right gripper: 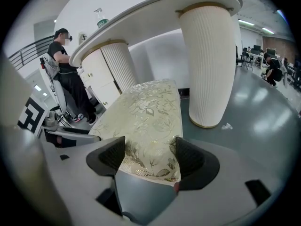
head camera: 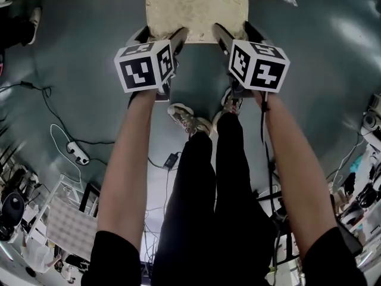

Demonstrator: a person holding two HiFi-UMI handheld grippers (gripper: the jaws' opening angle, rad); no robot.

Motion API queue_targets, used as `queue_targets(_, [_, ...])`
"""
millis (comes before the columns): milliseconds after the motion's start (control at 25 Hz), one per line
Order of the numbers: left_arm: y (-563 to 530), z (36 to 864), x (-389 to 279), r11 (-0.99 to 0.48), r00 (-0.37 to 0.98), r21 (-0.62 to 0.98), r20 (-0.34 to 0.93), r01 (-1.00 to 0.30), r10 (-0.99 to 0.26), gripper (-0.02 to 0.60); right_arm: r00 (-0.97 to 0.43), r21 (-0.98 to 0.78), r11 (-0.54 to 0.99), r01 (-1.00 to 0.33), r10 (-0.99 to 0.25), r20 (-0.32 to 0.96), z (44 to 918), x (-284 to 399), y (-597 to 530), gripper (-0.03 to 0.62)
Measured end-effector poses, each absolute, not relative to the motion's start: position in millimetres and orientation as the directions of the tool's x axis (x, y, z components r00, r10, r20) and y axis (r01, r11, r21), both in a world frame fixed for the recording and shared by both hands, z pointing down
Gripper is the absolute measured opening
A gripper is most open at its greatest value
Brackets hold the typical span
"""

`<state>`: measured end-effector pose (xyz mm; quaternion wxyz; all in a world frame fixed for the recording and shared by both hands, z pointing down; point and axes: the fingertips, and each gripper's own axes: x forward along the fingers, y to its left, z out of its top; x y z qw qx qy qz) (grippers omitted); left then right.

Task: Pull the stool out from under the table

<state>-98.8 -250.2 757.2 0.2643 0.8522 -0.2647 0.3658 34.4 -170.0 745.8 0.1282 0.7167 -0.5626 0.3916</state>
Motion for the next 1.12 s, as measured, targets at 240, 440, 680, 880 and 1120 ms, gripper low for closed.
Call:
queue_targets(240, [-231, 759, -112, -0.713, 0.578, 0.256, 0.777, -0.653, -0.250, 0.411, 0.044, -0.256, -0.325, -0.910, -0.691, 0.721, 748, 22, -150, 0.311])
queue_targets(440, [-211, 758, -132, -0.719, 0.568, 0.257, 0.791, -0.646, -0.227, 0.411, 0.042, -0.262, -0.342, -0.902, -0.676, 0.736, 747, 1, -127, 0.311])
queue_targets(680, [-206, 756, -135, -0.704, 0.574, 0.260, 0.780, -0.661, -0.250, 0.411, 0.040, -0.262, -0.349, -0.900, -0.664, 0.747, 746, -1, -120, 0.311])
queue_targets(880, [-208, 760, -136, -0.703, 0.567, 0.269, 0.791, -0.658, -0.228, 0.411, 0.032, -0.261, -0.348, -0.900, -0.652, 0.758, 749, -2, -123, 0.311])
queue_targets(1120, [-209, 760, -136, -0.704, 0.556, 0.276, 0.806, -0.655, -0.201, 0.411, 0.023, -0.255, -0.346, -0.903, -0.631, 0.776, 750, -3, -125, 0.311])
